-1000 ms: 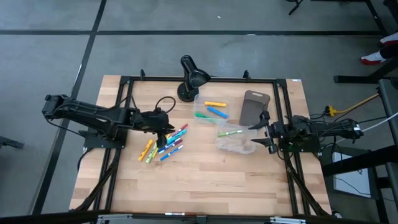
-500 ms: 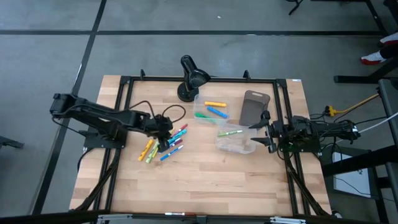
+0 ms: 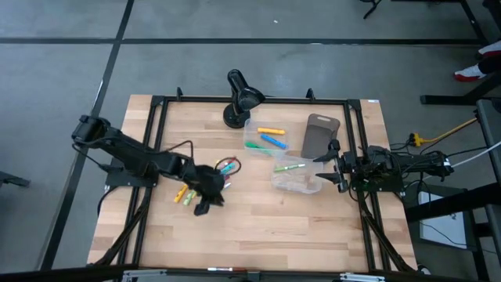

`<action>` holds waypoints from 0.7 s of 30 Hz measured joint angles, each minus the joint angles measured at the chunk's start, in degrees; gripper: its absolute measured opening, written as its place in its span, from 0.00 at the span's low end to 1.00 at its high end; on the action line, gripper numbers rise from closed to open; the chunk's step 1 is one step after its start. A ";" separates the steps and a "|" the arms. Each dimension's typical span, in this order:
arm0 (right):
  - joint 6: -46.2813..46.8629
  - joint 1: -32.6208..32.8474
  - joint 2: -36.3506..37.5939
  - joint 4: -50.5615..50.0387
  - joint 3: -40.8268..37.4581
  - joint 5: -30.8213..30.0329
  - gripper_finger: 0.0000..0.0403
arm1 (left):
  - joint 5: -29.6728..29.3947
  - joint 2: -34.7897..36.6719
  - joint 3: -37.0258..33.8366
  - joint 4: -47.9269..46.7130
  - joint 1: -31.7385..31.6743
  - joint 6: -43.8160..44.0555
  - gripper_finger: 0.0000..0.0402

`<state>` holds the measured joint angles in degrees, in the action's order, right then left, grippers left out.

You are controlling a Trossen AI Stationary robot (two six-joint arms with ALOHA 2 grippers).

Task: Pick & Place Markers
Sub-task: Put the brown marker pen into the bottom transparent bin

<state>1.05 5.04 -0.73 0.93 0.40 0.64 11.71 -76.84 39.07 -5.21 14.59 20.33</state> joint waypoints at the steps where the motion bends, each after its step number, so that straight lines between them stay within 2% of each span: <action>1: 0.01 0.00 0.00 0.01 0.00 0.00 0.61 | 0.06 -0.49 0.00 1.67 1.29 0.07 0.18; 9: 0.01 0.00 0.00 0.02 0.00 0.00 0.61 | -1.60 -6.30 0.19 14.53 11.30 2.57 0.18; 16: 0.06 0.00 0.00 0.00 0.02 -0.01 0.61 | -3.65 -14.43 8.28 13.63 18.27 2.99 0.18; 21: 0.01 0.00 0.00 0.02 0.02 -0.02 0.61 | -3.12 -21.35 16.05 8.52 21.22 2.63 0.18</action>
<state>1.06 5.04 -0.73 0.95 0.43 0.62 8.58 -98.19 55.12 3.31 35.81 22.96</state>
